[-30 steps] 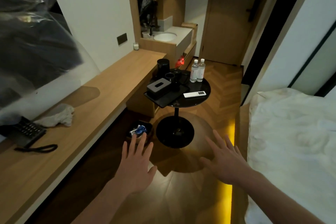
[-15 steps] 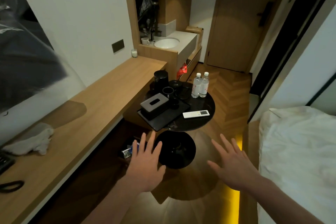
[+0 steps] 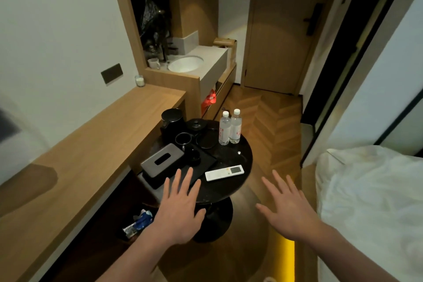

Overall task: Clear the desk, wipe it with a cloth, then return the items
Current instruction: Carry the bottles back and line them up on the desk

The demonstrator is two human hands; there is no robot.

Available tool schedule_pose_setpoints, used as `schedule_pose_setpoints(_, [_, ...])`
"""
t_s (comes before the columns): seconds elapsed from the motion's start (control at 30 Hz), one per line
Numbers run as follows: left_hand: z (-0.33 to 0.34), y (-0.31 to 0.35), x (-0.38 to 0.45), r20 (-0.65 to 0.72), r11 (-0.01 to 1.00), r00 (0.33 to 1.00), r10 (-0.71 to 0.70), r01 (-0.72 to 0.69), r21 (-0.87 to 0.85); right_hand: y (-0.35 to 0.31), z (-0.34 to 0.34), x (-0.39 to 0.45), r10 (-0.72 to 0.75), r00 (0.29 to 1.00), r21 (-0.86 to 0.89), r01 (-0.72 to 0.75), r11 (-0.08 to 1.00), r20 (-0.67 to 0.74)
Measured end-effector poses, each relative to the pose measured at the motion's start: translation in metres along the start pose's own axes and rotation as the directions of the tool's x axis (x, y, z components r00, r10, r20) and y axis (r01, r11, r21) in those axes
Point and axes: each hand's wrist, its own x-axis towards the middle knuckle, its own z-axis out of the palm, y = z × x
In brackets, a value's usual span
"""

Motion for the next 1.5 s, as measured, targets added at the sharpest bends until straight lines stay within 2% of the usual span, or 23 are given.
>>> schedule_pose_setpoints(0.3, [-0.014, 0.067, 0.114, 0.004, 0.99, 0.99, -0.139, 0.139, -0.031, 0.092, -0.049, 0.119, -0.109, 0.992, -0.024, 0.111, 0.994, 0.063])
schedule_pose_setpoints(0.47, [-0.02, 0.096, 0.153, -0.003, 0.978, 0.979, -0.203, 0.202, -0.06, 0.117, -0.079, 0.18, -0.175, 0.977, -0.044, 0.181, 0.982, 0.118])
schedule_pose_setpoints(0.73, [-0.026, 0.095, 0.216, 0.009, 0.953, 0.955, -0.295, 0.295, -0.075, 0.122, -0.102, 0.267, -0.265, 0.951, -0.016, 0.271, 0.963, 0.159])
schedule_pose_setpoints(1.03, [-0.033, 0.072, 0.338, -0.037, 0.958, 0.966, -0.257, 0.25, -0.142, 0.121, -0.116, 0.36, -0.294, 0.944, 0.011, 0.296, 0.955, 0.15])
schedule_pose_setpoints(1.2, [-0.038, 0.064, 0.393, -0.079, 0.971, 0.976, -0.204, 0.191, -0.141, 0.115, -0.126, 0.413, -0.333, 0.938, 0.037, 0.331, 0.943, 0.099])
schedule_pose_setpoints(1.5, [-0.022, 0.055, 0.461, -0.048, 0.955, 0.967, -0.25, 0.239, -0.173, 0.093, -0.129, 0.501, -0.447, 0.875, 0.001, 0.454, 0.891, 0.187])
